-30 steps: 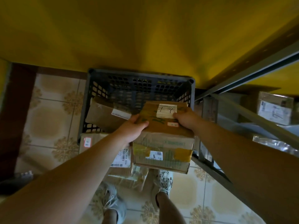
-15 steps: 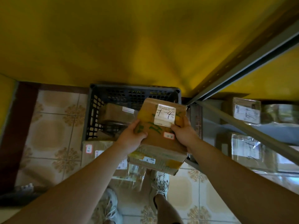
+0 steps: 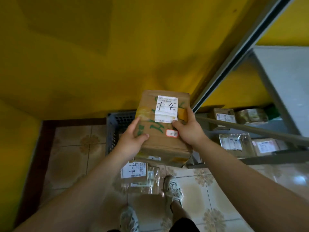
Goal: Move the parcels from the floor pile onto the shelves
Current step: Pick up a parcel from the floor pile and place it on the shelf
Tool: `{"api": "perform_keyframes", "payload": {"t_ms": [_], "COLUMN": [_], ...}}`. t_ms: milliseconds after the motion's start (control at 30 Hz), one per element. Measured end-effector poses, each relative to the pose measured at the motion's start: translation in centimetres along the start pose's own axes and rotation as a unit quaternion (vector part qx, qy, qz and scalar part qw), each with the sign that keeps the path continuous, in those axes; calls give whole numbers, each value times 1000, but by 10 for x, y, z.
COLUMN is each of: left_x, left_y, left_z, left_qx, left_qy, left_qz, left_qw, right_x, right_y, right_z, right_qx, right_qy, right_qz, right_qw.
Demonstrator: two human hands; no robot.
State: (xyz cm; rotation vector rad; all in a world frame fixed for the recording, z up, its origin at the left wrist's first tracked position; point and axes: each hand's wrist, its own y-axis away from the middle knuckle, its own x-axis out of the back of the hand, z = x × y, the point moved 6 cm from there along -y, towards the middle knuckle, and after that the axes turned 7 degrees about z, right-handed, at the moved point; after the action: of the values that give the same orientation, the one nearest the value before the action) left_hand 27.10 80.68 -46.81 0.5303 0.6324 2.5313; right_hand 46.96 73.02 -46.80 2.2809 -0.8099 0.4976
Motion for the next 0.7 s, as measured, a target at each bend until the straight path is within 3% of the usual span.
{"api": "perform_keyframes", "payload": {"t_ms": [300,700], "left_x": [70,58], "left_y": [138,338], "left_z": [89,155], "left_qx": [-149,-315], "left_qy": [-19,13], "left_qz": [29,159], "left_qw": [988,935], "right_x": [63,193], "right_y": [146,310], "right_z": [-84,-130], "right_qx": [106,293], "right_qy": [-39,-69], "right_qz": [99,140], "right_qw": [989,943]}}
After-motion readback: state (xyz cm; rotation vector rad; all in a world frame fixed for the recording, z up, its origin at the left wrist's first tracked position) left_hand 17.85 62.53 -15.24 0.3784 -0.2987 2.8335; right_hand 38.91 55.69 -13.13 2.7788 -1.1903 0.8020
